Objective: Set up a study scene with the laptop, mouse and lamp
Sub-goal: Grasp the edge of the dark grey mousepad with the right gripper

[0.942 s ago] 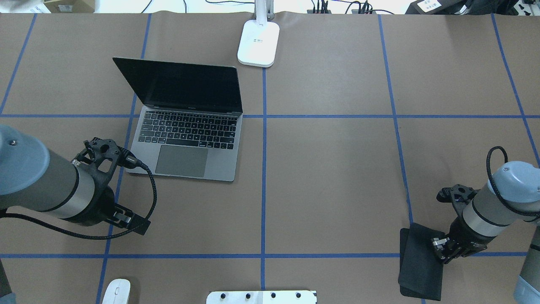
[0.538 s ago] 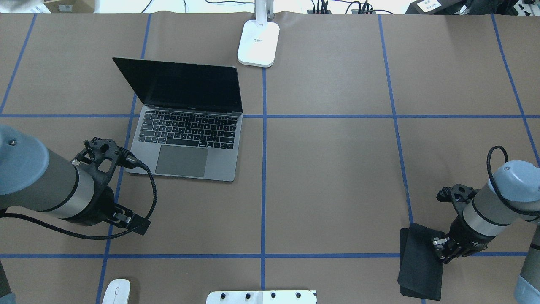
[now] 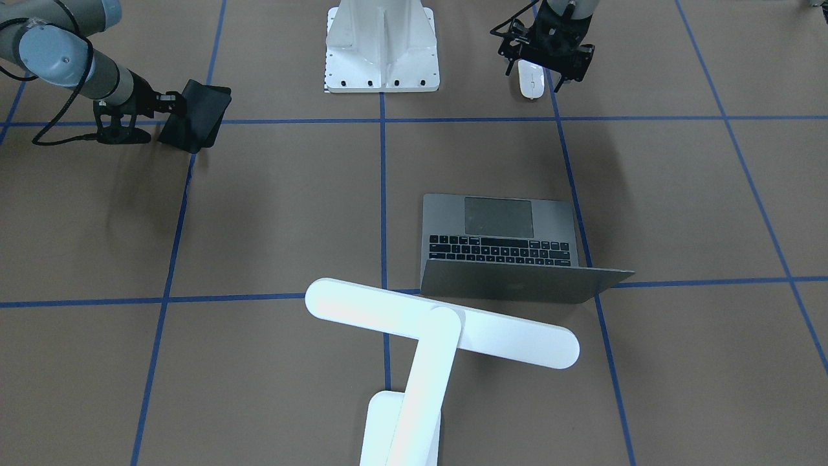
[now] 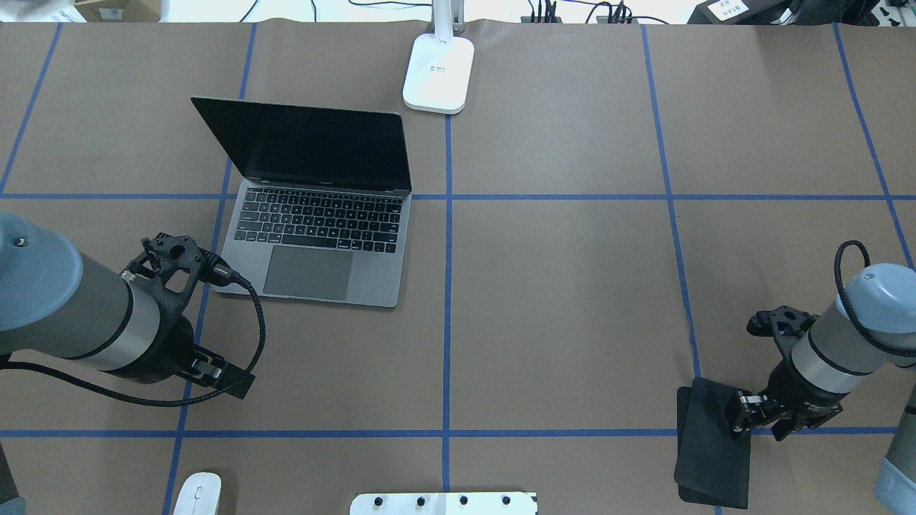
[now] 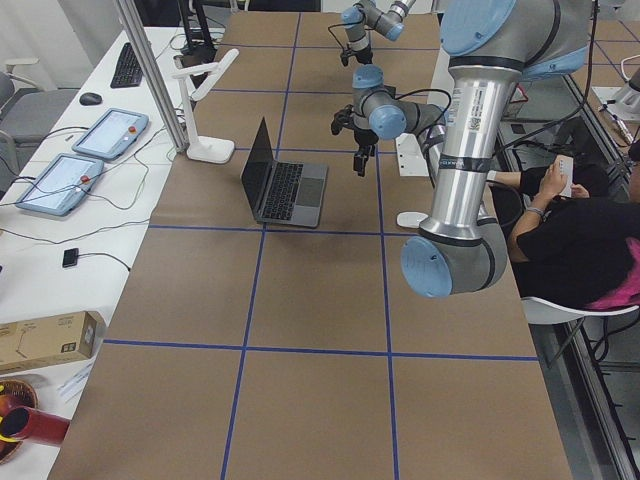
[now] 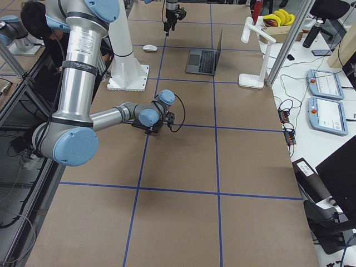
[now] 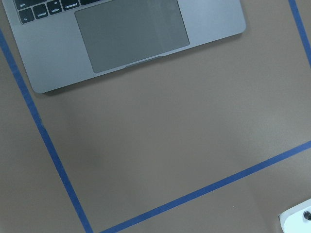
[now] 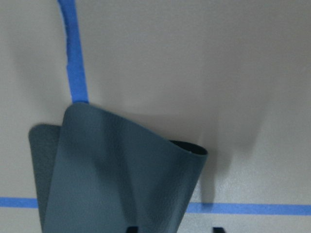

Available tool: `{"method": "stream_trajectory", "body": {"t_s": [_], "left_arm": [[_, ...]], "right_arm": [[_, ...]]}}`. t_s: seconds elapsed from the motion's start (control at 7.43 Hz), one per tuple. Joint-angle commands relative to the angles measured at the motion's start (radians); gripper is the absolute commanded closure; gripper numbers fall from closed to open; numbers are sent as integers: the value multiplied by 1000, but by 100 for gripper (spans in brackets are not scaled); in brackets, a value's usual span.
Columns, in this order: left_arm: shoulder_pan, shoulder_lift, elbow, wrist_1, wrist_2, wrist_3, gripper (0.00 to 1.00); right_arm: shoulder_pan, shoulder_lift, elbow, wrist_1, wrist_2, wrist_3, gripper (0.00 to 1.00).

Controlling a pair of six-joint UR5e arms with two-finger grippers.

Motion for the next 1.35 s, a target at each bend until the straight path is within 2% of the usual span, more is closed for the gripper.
{"method": "stream_trajectory", "body": {"t_s": [0.0, 0.27, 0.4, 0.54, 0.94, 1.08, 1.21], "left_arm": [[0, 0, 0, -1, 0, 0, 1], [0, 0, 0, -1, 0, 0, 1], [0, 0, 2, -1, 0, 2, 1], [0, 0, 0, -1, 0, 2, 1], [0, 2, 0, -1, 0, 2, 1], [0, 2, 0, -1, 0, 2, 1], [0, 2, 0, -1, 0, 0, 1]], "right_arm": [[2, 1, -2, -20, -1, 0, 31], [1, 3, -2, -20, -1, -3, 31], [2, 4, -2, -20, -1, -5, 56], [1, 9, -3, -22, -1, -5, 71], [1, 9, -3, -22, -1, -5, 78], [1, 9, -3, -22, -1, -5, 77], [4, 11, -2, -22, -1, -3, 73]]}}
